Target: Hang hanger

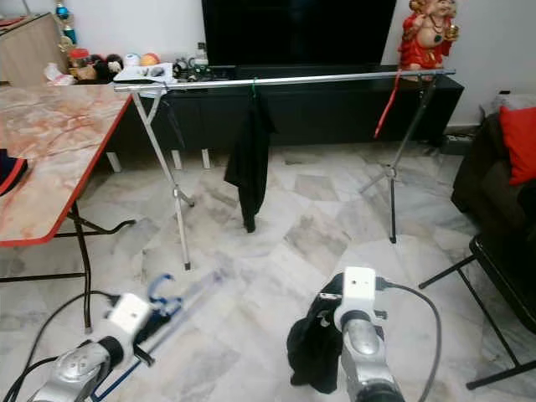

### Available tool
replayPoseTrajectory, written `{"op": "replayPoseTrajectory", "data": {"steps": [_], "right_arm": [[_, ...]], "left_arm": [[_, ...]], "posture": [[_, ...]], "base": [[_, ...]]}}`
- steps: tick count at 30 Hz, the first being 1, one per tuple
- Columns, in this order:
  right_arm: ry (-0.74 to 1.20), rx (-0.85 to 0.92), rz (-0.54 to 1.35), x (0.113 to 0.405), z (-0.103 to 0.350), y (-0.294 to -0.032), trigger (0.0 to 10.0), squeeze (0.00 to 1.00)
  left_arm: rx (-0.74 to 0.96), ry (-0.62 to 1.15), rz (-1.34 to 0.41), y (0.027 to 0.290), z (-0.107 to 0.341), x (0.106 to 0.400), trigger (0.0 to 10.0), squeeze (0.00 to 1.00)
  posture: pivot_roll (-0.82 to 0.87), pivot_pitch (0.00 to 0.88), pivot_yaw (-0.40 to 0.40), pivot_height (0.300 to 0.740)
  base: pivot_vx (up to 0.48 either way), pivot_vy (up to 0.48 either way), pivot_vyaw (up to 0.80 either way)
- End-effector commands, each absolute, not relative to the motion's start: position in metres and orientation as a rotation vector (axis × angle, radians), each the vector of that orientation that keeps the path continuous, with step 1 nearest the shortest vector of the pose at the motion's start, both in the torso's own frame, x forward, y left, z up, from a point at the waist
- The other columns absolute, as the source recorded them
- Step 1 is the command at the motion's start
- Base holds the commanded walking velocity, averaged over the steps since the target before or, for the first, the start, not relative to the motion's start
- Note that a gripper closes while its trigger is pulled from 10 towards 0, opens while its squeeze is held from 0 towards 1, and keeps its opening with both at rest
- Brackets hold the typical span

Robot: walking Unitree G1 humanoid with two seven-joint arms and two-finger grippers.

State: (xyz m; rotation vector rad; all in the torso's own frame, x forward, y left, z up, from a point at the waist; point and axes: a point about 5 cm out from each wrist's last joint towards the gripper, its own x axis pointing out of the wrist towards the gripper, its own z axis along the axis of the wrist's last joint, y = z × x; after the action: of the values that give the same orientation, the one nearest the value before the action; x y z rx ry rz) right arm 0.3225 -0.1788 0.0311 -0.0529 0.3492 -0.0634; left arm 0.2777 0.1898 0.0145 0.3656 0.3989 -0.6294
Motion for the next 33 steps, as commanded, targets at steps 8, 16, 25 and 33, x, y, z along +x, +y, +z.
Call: {"op": "replayPoseTrajectory", "data": {"steps": [8, 16, 25, 33], "right_arm": [[0.378, -0.138, 0.019, 0.334, 0.039, -0.165, 10.0, 0.00], [0.394, -0.149, 0.037, 0.335, 0.039, -0.162, 10.0, 0.00], [0.407, -0.155, 0.057, 0.336, 0.040, -0.156, 10.0, 0.00], [0.398, -0.106, 0.090, 0.339, 0.043, -0.151, 10.0, 0.00]], "left_arm": [[0.396, 0.476, -0.947, 0.165, 0.033, 0.282, 10.0, 0.00], [0.400, 0.502, -1.090, 0.148, 0.048, 0.281, 10.0, 0.00], [0.318, 0.489, -1.175, 0.133, 0.067, 0.276, 10.0, 0.00], [0.270, 0.384, -1.026, 0.122, 0.076, 0.285, 10.0, 0.00]], "posture": [[0.15, 0.040, -0.002, 0.740], [0.15, 0.041, -0.001, 0.740], [0.15, 0.041, -0.006, 0.740], [0.16, 0.038, -0.004, 0.740]], "base": [[0.000, 0.000, 0.00], [0.000, 0.000, 0.00], [0.000, 0.000, 0.00], [0.000, 0.000, 0.00]]}}
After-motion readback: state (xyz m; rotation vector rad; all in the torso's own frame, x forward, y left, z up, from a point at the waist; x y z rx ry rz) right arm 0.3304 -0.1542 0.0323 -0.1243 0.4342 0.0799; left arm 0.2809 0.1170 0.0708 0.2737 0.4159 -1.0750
